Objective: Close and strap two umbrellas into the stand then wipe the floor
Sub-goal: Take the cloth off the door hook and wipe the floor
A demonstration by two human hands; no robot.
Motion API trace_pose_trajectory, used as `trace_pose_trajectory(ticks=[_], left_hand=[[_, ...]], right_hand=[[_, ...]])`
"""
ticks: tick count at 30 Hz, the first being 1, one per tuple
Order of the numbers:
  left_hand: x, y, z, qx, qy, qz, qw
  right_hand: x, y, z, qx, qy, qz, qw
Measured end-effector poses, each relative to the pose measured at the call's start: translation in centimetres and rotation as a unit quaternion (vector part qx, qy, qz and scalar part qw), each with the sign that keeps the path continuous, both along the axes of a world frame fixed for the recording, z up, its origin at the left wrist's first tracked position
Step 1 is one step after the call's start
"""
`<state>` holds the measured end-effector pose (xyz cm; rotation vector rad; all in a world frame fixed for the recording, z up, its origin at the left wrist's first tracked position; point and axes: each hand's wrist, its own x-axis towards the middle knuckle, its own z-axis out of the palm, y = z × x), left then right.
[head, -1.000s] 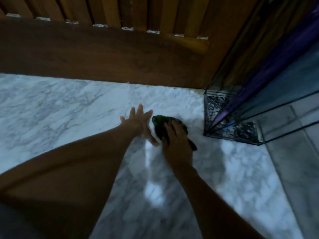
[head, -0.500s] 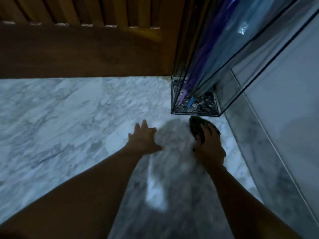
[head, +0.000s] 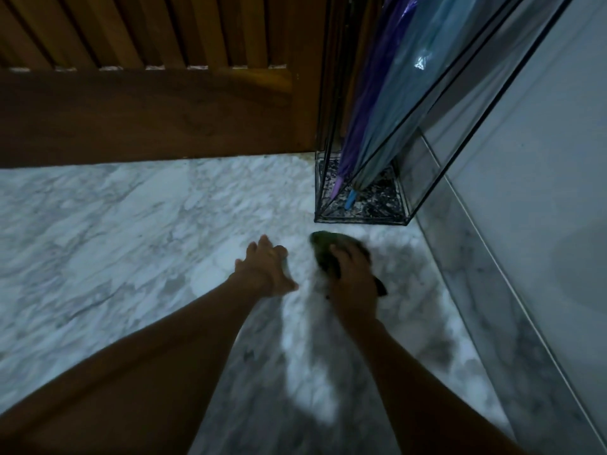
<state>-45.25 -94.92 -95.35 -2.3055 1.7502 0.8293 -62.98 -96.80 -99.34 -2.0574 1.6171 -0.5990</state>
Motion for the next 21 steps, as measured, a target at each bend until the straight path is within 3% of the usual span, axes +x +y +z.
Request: trace_pose_trajectory(ticks=[3,6,9,11,14,17,19,21], left_hand=[[-0.1,0.5,1.1,-0.047,0.046,0.038,0.997],[0.8,1.1,2.8,-0.075,0.151,0.087,0.982],[1.5,1.5,6.1,-0.133,0.360,0.238,0.892],[2.3,1.2,8.7,-0.165,0.429,0.297,0.837],[4.3,0.4,13.3,-0.217,0.493,0.352,0.765],[6.9,0.2,19.1,-0.258,0.515,0.396,0.715],[8.3,1.0,24.3,-0.260,0.521,0.406,0.704],[9.6,2.2,30.7,-0.258,0.510,0.402,0.716]], right_hand=[[3.4,1.6,0.7,0.033,-0.051,0.092,0.994],[5.2,1.9,2.7,0.097,-0.123,0.061,0.986],[6.4,1.7,6.1,0.123,-0.218,0.029,0.968],[7.7,1.1,8.8,0.116,-0.287,0.031,0.950],[10.6,-0.1,14.2,0.127,-0.361,0.052,0.923],[12.7,-0.9,21.5,0.139,-0.358,0.087,0.919],[13.1,-1.1,27.3,0.109,-0.335,0.102,0.930],[13.4,-1.3,33.8,0.062,-0.300,0.129,0.943]])
